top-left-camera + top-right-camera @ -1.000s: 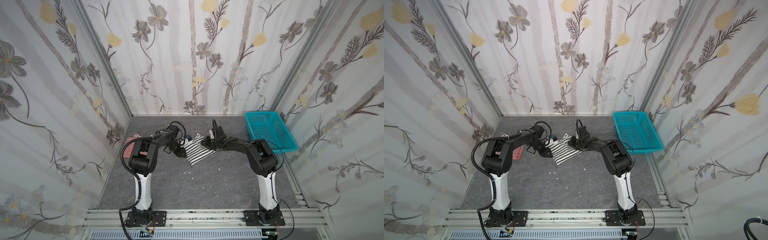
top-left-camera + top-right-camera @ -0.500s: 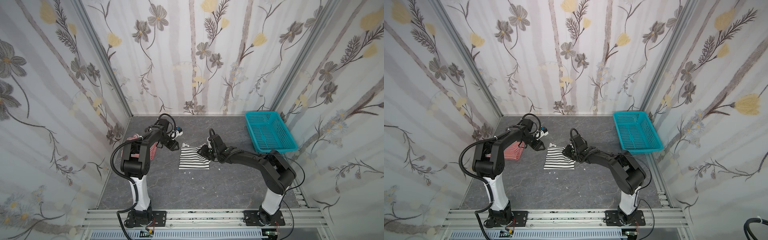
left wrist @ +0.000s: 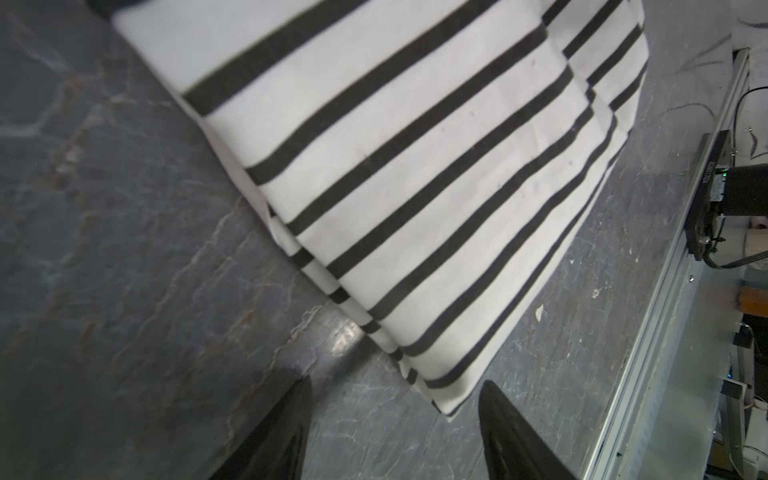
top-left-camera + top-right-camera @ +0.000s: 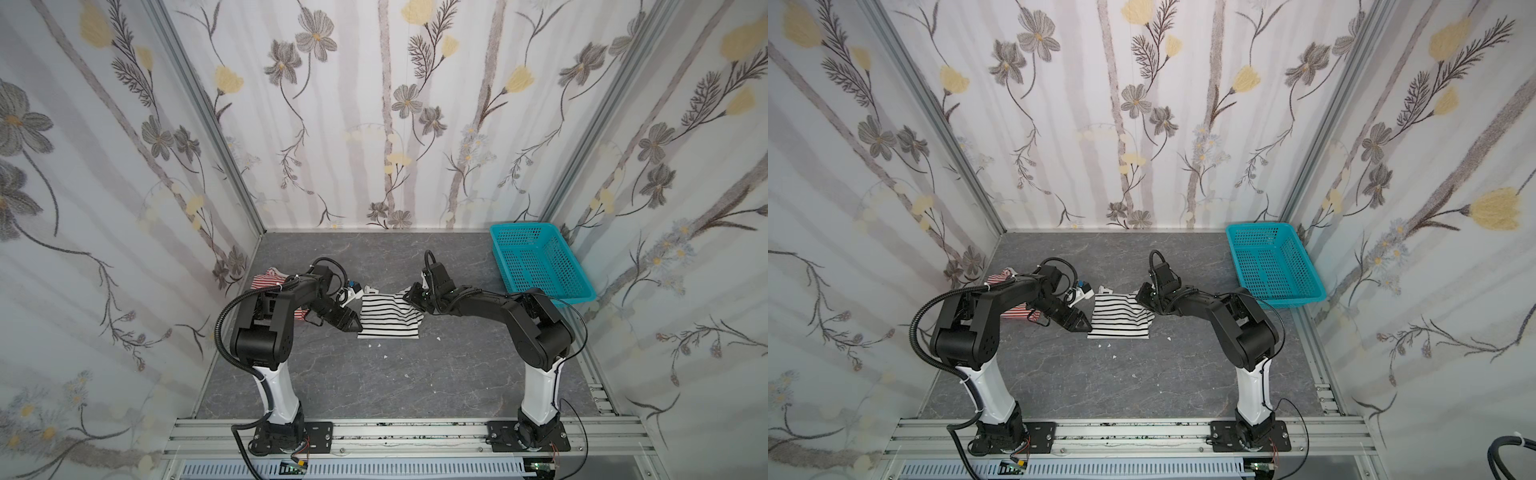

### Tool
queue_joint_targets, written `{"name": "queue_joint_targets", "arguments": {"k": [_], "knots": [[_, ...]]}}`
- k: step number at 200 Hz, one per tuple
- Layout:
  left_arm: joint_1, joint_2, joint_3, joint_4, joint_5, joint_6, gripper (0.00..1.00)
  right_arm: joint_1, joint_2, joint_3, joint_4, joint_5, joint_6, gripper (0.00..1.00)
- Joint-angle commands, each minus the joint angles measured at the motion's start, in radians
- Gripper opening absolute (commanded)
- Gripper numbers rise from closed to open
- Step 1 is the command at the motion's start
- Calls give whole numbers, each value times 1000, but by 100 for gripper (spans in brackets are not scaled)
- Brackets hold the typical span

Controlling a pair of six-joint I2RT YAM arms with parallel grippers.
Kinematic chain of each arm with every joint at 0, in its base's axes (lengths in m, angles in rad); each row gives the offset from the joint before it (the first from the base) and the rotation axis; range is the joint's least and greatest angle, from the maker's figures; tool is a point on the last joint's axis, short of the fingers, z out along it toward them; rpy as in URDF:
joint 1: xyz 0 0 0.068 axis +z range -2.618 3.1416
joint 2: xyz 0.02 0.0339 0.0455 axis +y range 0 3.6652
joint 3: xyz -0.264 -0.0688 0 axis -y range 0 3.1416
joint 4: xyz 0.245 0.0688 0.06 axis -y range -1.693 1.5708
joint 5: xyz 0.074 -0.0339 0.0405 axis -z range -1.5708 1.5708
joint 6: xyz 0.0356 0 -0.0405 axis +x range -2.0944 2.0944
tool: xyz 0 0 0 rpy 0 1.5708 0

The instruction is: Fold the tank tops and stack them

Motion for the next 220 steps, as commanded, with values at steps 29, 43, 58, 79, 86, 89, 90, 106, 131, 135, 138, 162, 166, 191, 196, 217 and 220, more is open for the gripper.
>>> {"name": "queue_joint_targets", "arguments": {"k": [29, 43, 58, 79, 86, 89, 90, 106, 131, 135, 138, 162, 166, 191, 196, 217, 220], "knots": [[1, 21, -25, -9, 83, -8, 68, -23, 21, -9, 53, 4, -18, 24], [1, 24, -23, -9, 91, -9, 68, -21, 1, -33, 62, 5, -11, 24], [1, 30, -14, -7, 94, -16, 68, -4, -41, -64, 77, 8, -5, 25], [2, 50, 8, -1, 86, -34, 68, 24, -102, -84, 56, 32, -6, 26], [4, 58, 18, 2, 79, -44, 68, 32, -119, -91, 52, 38, -6, 26], [5, 61, 23, 5, 78, -48, 68, 36, -124, -94, 50, 41, -6, 26], [5, 62, 24, 6, 77, -50, 68, 36, -126, -94, 49, 41, -6, 26], [6, 82, 48, 19, 59, -76, 67, 50, -145, -98, 31, 50, -11, 26], [6, 107, 79, 51, -12, -119, 66, 56, -143, -115, 26, 55, -12, 26], [6, 109, 85, 54, -24, -124, 66, 57, -140, -120, 27, 56, -12, 26], [7, 111, 89, 56, -32, -128, 66, 55, -139, -123, 28, 58, -13, 26], [5, 136, 122, 70, -61, -155, 65, 50, -115, -138, 42, 48, -15, 26], [6, 141, 128, 70, -58, -159, 65, 49, -108, -138, 42, 45, -15, 26], [0, 163, 148, 70, -58, -176, 65, 44, -80, -139, 43, 38, -14, 26], [-1, 165, 147, 69, -61, -177, 65, 41, -78, -143, 44, 38, -12, 26], [-3, 176, 141, 69, -76, -177, 65, 32, -79, -164, 50, 44, -10, 26], [-3, 179, 141, 70, -80, -177, 65, 31, -78, -168, 52, 42, -9, 26]]}}
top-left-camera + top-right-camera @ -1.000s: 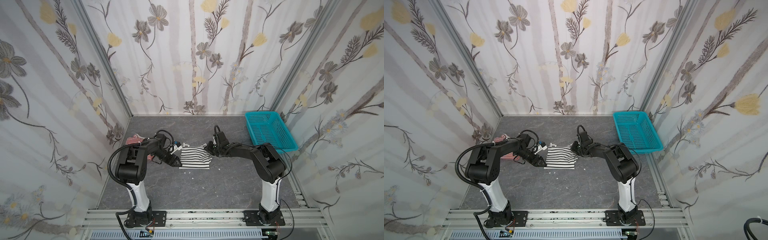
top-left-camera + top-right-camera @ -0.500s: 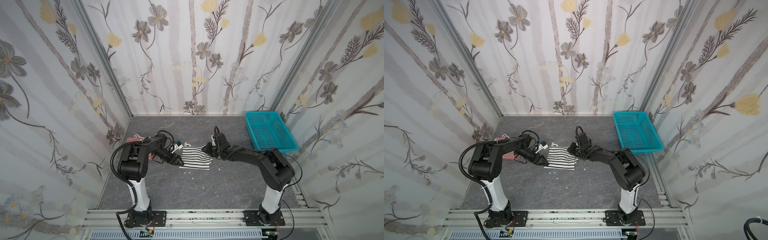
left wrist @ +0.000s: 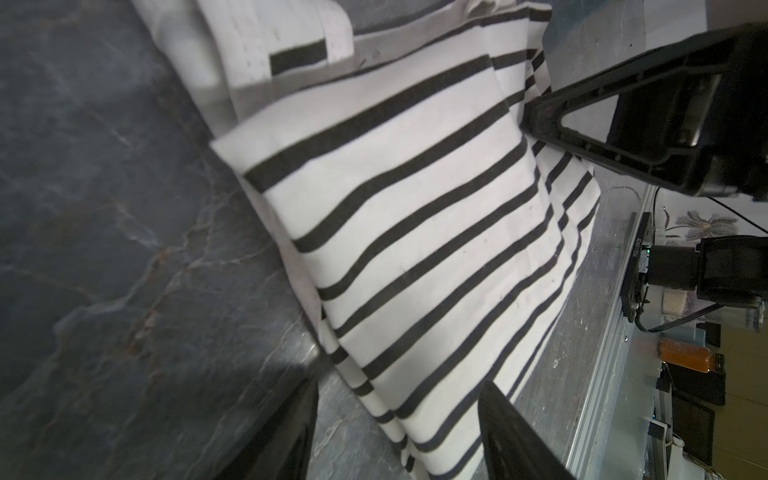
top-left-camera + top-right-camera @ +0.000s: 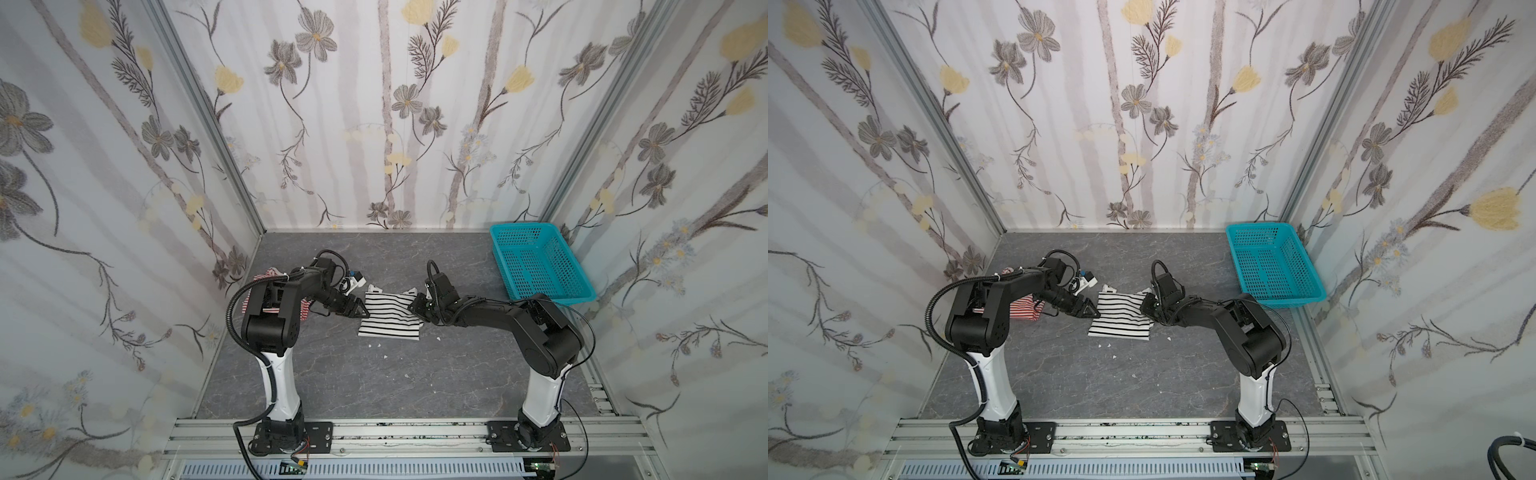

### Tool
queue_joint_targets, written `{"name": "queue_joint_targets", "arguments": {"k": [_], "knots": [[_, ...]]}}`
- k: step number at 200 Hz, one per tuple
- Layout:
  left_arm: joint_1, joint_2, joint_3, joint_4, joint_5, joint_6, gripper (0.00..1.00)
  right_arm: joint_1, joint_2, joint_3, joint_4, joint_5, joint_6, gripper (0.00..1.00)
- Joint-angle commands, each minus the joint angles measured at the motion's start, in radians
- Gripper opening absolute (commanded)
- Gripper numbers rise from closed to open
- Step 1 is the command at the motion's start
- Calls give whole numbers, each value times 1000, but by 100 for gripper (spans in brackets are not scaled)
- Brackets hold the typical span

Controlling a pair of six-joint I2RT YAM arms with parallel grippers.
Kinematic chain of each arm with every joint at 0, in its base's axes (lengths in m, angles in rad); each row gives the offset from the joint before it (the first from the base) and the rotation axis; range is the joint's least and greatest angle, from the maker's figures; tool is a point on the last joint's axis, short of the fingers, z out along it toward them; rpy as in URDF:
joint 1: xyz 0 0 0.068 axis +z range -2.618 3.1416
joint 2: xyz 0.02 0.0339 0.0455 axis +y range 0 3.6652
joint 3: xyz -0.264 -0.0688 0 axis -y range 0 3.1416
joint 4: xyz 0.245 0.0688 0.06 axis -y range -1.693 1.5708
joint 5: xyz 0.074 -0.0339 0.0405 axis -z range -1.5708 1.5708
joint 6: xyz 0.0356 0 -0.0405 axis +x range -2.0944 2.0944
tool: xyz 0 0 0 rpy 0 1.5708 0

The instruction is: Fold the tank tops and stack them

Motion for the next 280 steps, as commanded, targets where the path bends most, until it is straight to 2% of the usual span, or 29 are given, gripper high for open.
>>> {"name": "queue_joint_targets", "arguments": {"k": [1, 45, 61, 110, 131, 166, 178, 188, 215, 239, 254, 280], "knots": [[-2, 31, -12, 17, -176, -17, 65, -8, 8, -19, 9, 5, 1, 26], [-15, 70, -12, 18, -184, -20, 65, -13, 27, -34, 27, -14, 3, 25], [-30, 75, -12, 19, -188, -22, 59, -14, 32, -38, 33, -14, 4, 25], [-47, 101, 0, 24, -178, -28, 53, -9, 41, -56, 61, -21, 18, 25], [-47, 110, 9, 23, -146, -31, 41, -9, 46, -63, 70, -22, 23, 25], [-50, 138, 25, 23, -88, -43, 32, -5, 47, -71, 77, -24, 29, 25], [-50, 140, 26, 22, -79, -42, 17, -5, 45, -74, 78, -22, 29, 25], [-49, 140, 25, 22, -71, -42, 0, -5, 43, -76, 80, -22, 31, 25], [-43, 121, 26, 21, -49, -34, 0, -4, 28, -85, 107, -39, 31, 25], [-25, 85, 25, 15, -82, -24, 0, -4, -16, -94, 122, -49, 24, 26], [-1, 53, 26, -3, -117, 2, 0, -5, -56, -101, 118, -41, 20, 30], [44, -7, 26, -45, -239, 68, 0, -10, -108, -104, 96, -23, 11, 33]]}}
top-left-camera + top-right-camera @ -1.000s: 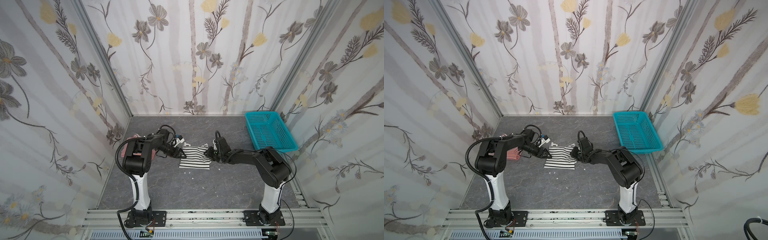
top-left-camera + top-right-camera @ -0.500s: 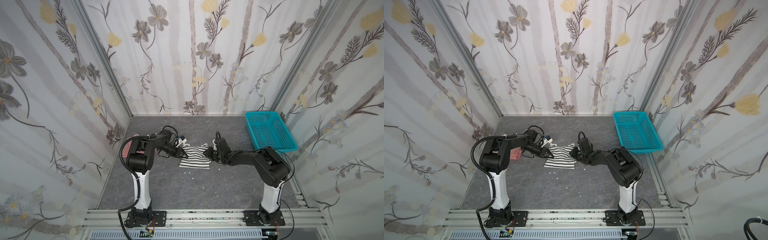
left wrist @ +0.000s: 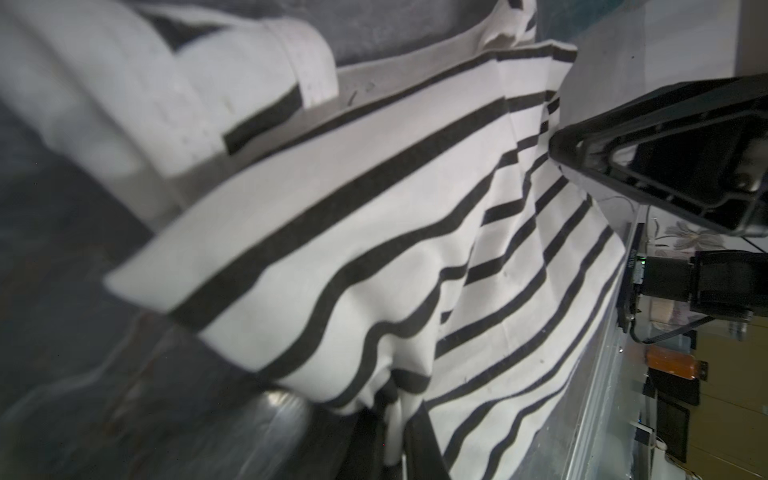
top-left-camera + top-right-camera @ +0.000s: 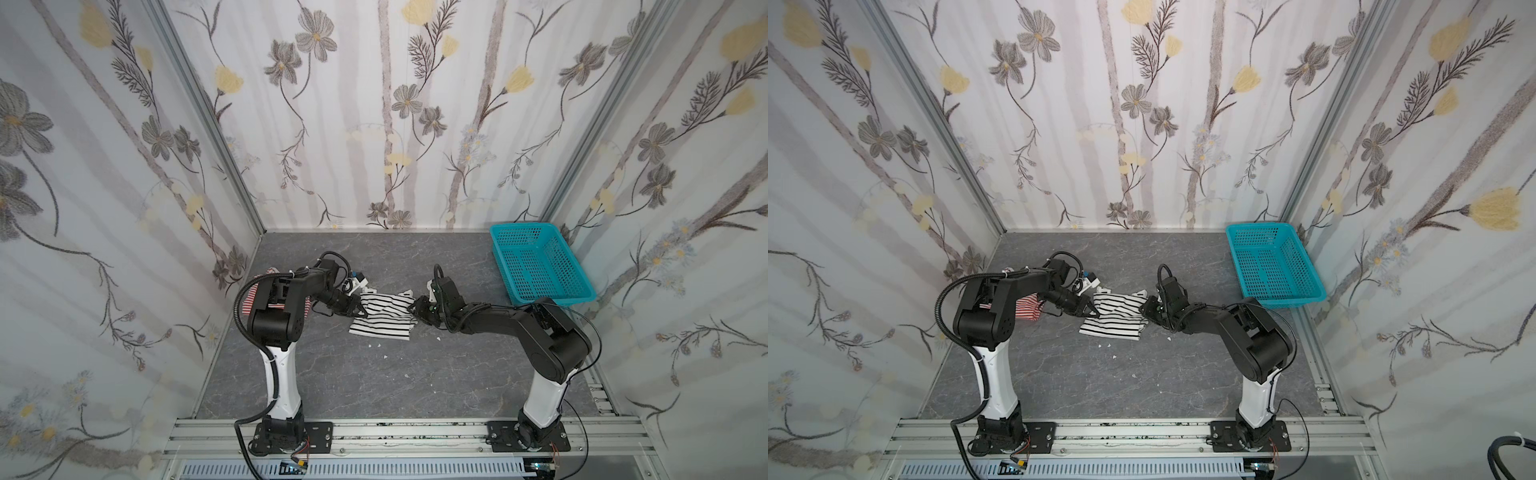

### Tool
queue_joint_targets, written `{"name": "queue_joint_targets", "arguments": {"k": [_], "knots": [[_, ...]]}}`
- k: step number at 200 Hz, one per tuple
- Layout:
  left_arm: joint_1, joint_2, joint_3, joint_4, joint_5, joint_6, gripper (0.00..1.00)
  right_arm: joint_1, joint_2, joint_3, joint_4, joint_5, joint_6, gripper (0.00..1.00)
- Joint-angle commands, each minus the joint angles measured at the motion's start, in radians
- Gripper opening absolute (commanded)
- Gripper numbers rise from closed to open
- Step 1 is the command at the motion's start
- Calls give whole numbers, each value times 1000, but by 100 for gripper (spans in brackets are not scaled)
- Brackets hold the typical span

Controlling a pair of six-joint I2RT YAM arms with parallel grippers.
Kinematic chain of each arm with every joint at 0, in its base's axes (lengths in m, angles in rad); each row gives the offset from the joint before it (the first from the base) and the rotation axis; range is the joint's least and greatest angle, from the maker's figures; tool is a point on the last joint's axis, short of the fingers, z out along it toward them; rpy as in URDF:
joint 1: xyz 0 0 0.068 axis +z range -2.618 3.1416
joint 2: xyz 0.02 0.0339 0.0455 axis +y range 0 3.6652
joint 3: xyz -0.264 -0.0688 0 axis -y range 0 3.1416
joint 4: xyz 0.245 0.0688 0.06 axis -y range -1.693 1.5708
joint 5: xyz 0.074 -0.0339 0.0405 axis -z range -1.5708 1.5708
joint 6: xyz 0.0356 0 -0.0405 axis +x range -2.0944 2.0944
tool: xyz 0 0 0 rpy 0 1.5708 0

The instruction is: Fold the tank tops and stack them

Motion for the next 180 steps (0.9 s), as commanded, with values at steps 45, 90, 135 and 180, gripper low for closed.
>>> {"name": "queue_joint_targets", "arguments": {"k": [45, 90, 135, 180], "knots": [[135, -130, 47, -172, -334, 203, 0, -9, -16, 14, -35, 18, -8, 33], [205, -206, 109, -241, -446, 286, 0, -2, 15, 23, -12, 9, 8, 33], [242, -210, 215, -319, -528, 352, 0, 1, 25, 38, -15, 5, 6, 33], [272, -223, 346, -444, -560, 412, 0, 0, 31, 36, -18, 9, 1, 33]]}}
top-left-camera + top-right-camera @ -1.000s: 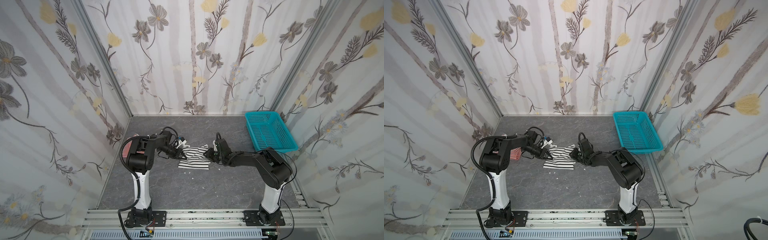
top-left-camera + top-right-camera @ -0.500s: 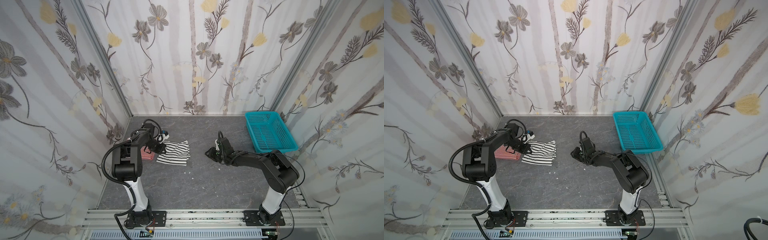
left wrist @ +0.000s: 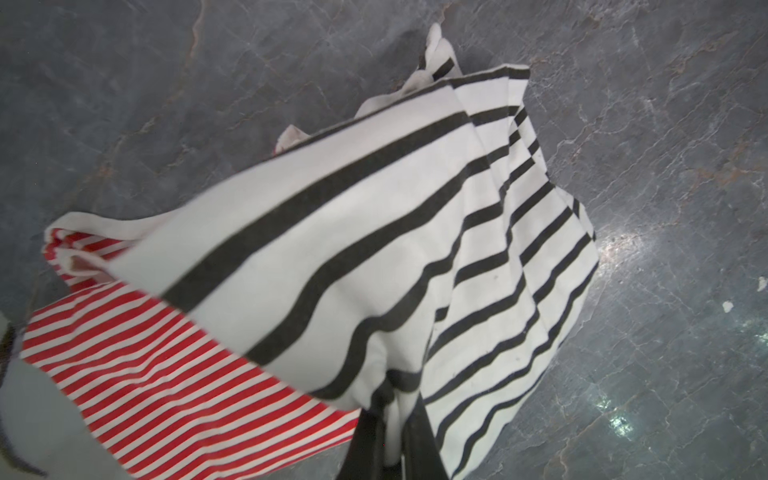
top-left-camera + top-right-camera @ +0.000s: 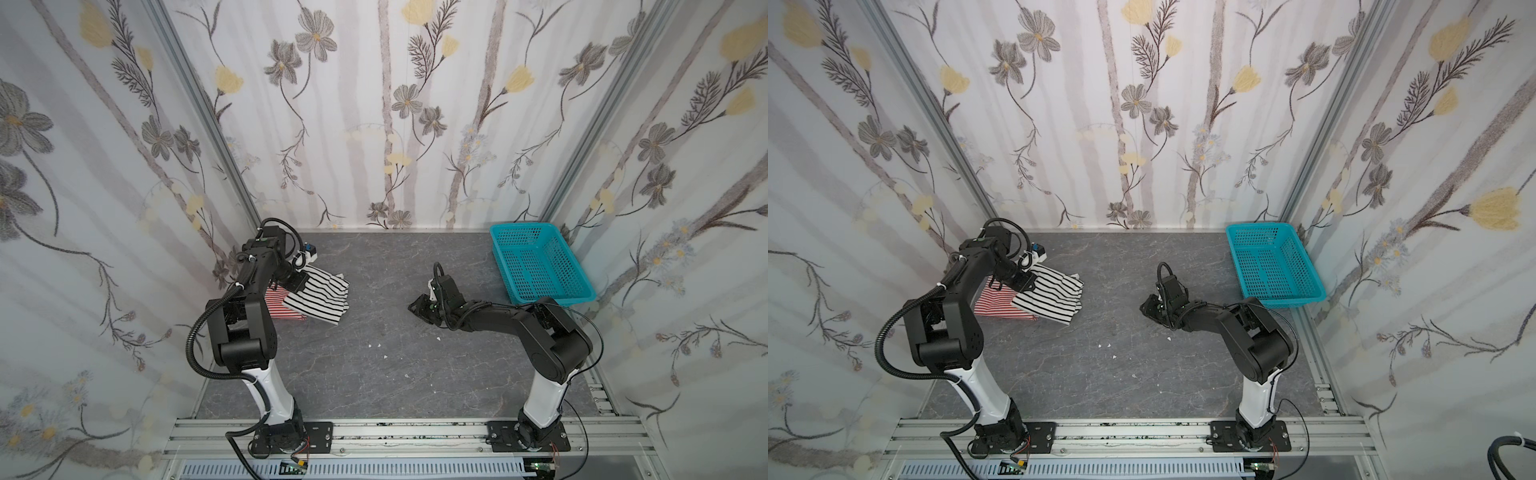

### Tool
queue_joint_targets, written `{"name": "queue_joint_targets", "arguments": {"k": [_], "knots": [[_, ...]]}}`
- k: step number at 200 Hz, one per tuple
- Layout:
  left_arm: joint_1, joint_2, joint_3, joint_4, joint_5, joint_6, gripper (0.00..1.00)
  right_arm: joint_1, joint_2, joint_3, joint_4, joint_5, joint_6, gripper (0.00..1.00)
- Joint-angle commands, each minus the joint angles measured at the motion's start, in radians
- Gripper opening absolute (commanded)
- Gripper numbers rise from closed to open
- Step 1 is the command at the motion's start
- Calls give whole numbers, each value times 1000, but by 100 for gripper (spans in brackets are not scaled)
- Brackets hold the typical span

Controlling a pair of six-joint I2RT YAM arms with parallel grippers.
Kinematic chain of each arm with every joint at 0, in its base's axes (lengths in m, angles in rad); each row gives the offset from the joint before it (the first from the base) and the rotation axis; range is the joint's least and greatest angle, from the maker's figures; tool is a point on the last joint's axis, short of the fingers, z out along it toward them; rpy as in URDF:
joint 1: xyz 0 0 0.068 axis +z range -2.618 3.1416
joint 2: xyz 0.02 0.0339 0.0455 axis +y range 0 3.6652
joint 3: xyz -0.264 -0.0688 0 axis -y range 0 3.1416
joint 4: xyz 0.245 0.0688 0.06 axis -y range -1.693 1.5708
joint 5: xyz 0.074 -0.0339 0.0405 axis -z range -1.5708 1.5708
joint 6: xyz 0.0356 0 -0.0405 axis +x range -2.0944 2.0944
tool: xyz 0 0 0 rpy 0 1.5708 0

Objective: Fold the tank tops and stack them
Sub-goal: 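Carry the striped top onto the red top with the left gripper while the right releases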

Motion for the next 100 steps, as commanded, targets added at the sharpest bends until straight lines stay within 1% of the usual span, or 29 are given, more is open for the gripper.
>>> {"name": "queue_joint_targets", "arguments": {"k": [1, 100], "knots": [[7, -17, 47, -99, -29, 62, 0, 0, 11, 7, 19, 7, 5, 33], [43, -11, 207, -214, -92, 118, 0, 8, 35, 5, 38, 4, 20, 33]]}}
